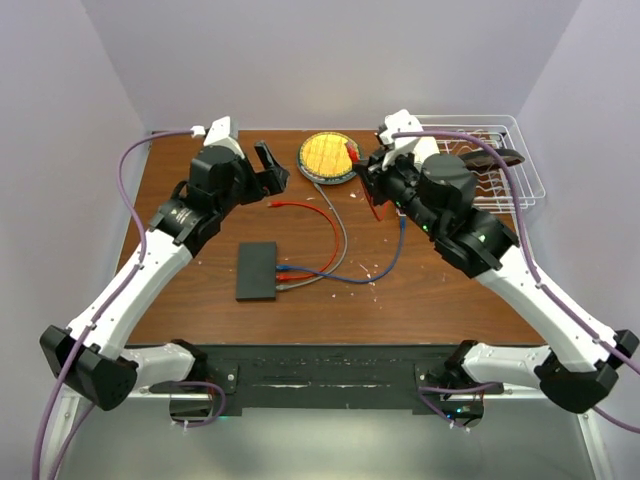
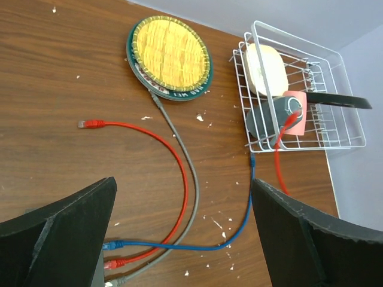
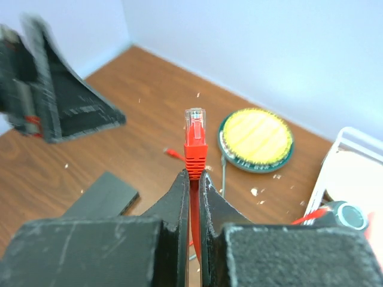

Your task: Insert the plug into the switch port

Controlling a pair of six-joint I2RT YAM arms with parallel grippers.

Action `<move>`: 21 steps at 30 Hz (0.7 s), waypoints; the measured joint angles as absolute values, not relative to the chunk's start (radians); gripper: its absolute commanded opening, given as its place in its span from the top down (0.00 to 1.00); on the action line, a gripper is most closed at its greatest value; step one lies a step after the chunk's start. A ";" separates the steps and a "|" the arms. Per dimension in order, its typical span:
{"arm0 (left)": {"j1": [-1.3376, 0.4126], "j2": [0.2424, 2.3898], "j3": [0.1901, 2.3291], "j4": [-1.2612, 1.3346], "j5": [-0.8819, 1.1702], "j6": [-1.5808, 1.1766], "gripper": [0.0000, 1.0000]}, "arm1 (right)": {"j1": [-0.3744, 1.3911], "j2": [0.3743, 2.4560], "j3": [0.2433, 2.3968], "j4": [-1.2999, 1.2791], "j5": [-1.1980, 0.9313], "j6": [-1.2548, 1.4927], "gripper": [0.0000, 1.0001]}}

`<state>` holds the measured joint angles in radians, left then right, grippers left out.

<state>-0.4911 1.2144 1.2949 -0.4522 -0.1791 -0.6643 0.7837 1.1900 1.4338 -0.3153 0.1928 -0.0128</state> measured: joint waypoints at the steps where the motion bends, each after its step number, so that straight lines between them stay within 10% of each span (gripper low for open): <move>1: -0.483 1.221 1.285 -0.448 -0.164 -0.661 0.00 | 0.783 1.175 1.428 -0.313 0.193 -0.019 1.00; 21: -0.247 1.281 0.831 -0.352 -0.098 -0.688 0.01 | 0.783 1.358 0.950 -0.120 -0.070 0.086 1.00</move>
